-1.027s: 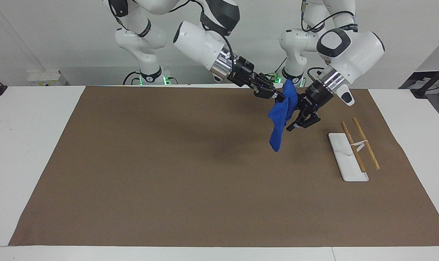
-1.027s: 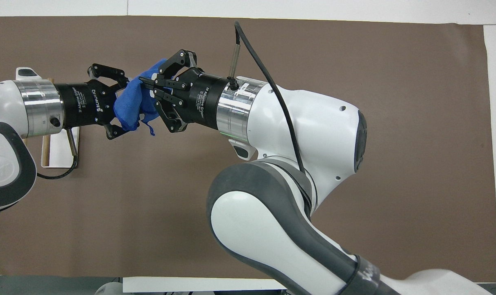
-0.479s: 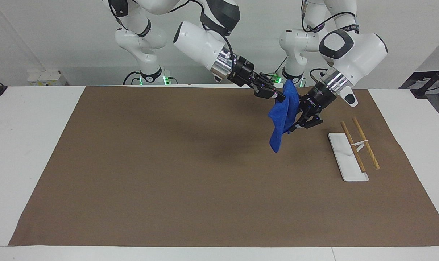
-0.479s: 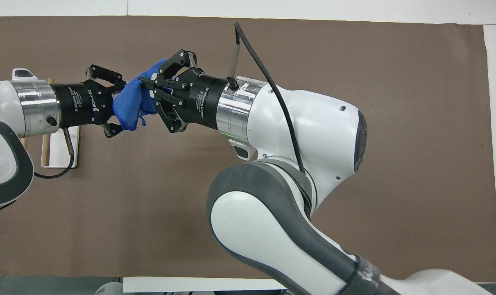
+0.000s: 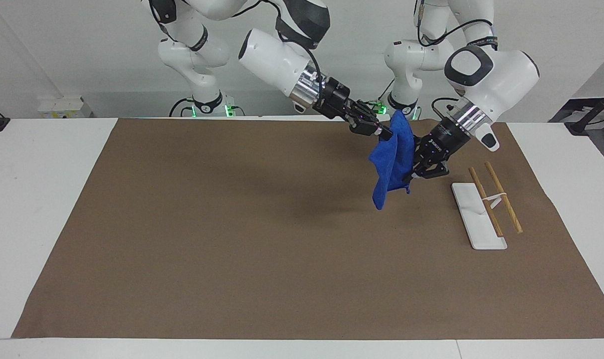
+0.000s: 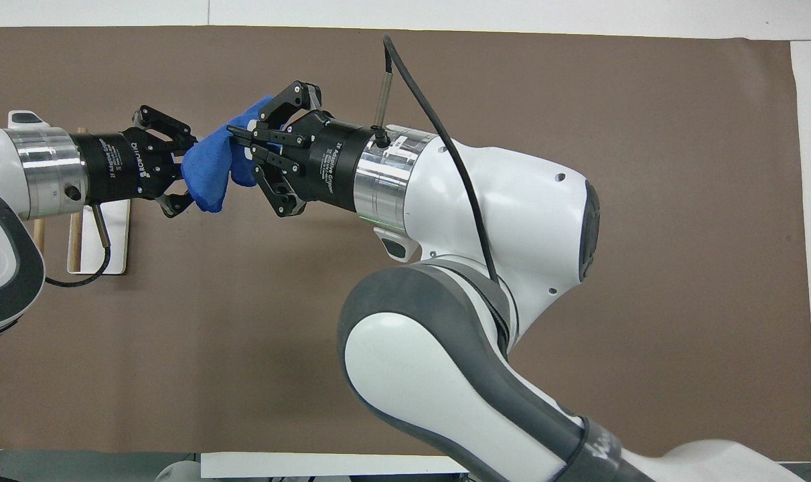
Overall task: Right arm passes towel to left arm to hang
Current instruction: 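Close the left gripper on the towel beside the right gripper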
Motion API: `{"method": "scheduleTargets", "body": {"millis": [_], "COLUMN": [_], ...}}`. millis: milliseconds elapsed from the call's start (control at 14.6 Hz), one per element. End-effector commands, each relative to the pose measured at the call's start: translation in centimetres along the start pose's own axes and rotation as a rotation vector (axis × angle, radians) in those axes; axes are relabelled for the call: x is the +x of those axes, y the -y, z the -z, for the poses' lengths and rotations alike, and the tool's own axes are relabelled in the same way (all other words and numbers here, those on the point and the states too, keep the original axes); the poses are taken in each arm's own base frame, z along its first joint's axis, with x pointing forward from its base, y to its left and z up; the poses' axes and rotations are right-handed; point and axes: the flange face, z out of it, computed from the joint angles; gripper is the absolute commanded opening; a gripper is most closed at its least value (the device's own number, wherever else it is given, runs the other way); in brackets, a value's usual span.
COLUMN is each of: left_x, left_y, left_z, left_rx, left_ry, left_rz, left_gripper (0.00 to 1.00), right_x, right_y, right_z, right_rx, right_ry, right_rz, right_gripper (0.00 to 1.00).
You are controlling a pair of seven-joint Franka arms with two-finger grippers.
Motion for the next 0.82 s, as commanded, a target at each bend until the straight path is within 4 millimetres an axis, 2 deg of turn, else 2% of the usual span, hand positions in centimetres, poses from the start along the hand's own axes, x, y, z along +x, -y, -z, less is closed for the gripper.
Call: {"method": "scheduleTargets", "body": {"millis": [0, 137, 274, 479, 685, 753], "left_x": [-0.4, -1.8, -2.6, -2.7, -3.2, -3.1], "left_y": [-0.8, -1.9, -3.9, -4.7, -4.8, -4.9], "left_z": [0.3, 0.7, 2.2, 3.9, 4.6, 4.8], "left_rx": [-0.004, 0.034, 0.058, 0.037, 0.022, 0.019], "left_ry": [-0.022, -0.065, -0.113, -0.138, -0.135, -0.135], "left_rz": [-0.045, -0.115, -0.167, -0.189, -0.195, -0.192], "left_gripper": [0.00, 0.00, 0.00, 0.00, 0.00, 0.00], "right_x": [-0.2, -0.2, -0.2, -0.2, -0.1, -0.1], "right_y": [0.2, 0.2, 0.2, 0.2, 0.2, 0.1], "right_z": [0.0, 0.0, 0.0, 0.0, 0.0, -0.1], "right_rx": [0.000, 0.000, 0.000, 0.000, -0.003, -0.019], "right_ry": [0.015, 0.015, 0.015, 0.015, 0.015, 0.014], "right_rz": [0.002, 0.002, 0.002, 0.002, 0.001, 0.011], "right_gripper": [0.00, 0.00, 0.00, 0.00, 0.00, 0.17]}}
